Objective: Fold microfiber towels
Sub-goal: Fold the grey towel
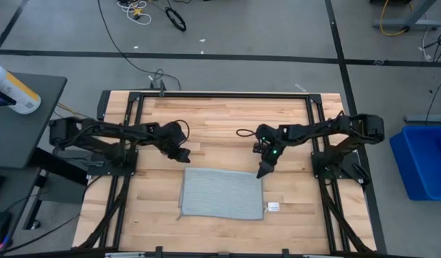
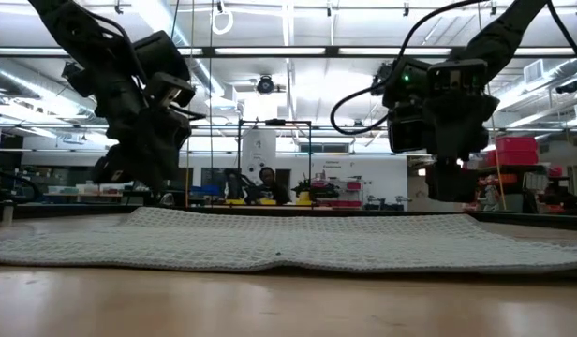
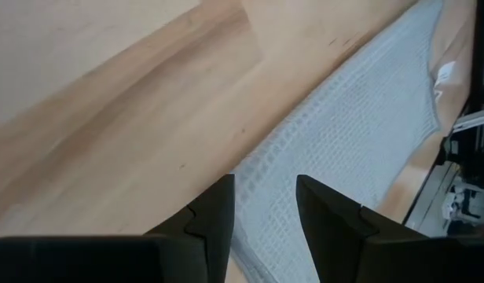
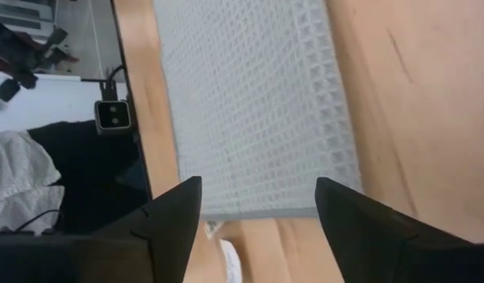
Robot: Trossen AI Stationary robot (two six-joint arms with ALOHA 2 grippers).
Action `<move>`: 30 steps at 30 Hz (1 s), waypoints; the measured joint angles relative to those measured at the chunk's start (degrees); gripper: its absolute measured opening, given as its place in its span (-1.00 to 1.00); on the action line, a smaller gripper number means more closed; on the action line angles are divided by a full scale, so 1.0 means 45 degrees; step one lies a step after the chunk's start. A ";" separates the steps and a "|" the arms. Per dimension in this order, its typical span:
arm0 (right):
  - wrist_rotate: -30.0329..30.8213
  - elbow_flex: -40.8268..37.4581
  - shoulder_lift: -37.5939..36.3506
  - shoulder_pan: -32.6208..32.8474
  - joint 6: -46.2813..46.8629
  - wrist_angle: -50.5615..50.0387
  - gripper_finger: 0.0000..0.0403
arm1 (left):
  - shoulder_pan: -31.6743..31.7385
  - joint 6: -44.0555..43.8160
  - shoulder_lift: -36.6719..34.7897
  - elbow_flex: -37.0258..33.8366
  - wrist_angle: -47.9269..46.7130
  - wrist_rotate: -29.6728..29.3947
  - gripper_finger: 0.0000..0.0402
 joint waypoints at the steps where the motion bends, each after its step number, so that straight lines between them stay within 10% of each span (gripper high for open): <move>1: 0.0000 0.0000 0.0000 -0.0045 -0.0098 -0.0015 0.25 | 0.0039 0.0052 0.0155 0.0005 0.0074 0.0083 -0.27; 30: 0.0419 0.0000 0.1336 0.0433 -0.0662 0.0010 0.25 | -0.0152 -0.0287 0.2091 0.0000 0.1950 0.0933 -0.27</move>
